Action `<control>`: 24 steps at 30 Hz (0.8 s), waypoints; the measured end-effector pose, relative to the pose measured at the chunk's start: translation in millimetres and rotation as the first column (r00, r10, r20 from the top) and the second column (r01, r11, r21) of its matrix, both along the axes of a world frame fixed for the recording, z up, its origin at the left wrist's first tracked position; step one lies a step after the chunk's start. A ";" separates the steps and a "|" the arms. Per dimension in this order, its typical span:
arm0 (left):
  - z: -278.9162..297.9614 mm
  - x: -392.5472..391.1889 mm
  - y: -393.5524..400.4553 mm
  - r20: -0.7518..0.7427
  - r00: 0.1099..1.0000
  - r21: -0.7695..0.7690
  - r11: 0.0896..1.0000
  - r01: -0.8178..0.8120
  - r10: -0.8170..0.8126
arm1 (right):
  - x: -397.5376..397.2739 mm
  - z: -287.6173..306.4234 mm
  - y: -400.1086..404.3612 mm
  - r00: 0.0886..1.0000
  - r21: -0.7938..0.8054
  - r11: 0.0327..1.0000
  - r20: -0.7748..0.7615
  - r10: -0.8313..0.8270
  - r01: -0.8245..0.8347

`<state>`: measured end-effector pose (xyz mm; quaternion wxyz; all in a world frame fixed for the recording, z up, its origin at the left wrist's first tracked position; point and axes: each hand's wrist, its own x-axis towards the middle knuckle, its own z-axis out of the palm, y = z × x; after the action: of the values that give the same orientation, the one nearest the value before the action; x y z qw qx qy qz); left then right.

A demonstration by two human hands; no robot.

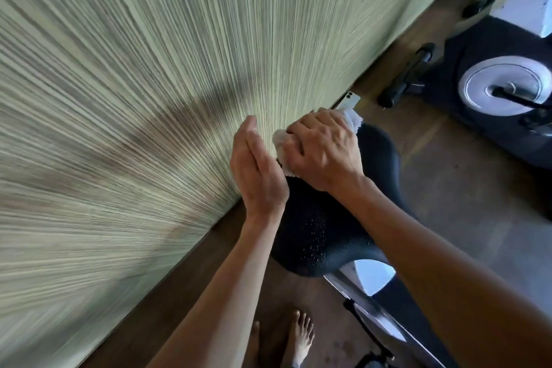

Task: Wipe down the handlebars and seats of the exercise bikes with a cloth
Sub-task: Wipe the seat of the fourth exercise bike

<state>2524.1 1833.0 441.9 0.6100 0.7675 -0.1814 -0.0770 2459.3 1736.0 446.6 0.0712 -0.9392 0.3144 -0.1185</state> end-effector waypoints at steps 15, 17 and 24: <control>18.9 -9.8 -21.2 0.158 0.605 0.852 0.417 0.316 -0.781 | -85.7 -6.6 6.4 0.959 0.342 0.929 0.190 -0.212 0.137; 11.9 -11.8 -16.6 0.211 0.649 0.836 0.479 0.268 -0.731 | -84.1 -9.7 6.9 0.969 0.312 0.940 0.158 -0.191 0.134; -6.2 -51.6 35.8 0.267 0.838 0.730 0.668 0.146 -0.475 | -84.9 -4.8 13.7 0.970 0.332 0.931 0.131 -0.203 0.150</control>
<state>2472.5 1868.8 435.7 0.2035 0.8894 -0.4034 -0.0700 2374.4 1749.7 441.8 0.2371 -0.8702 0.4058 -0.1480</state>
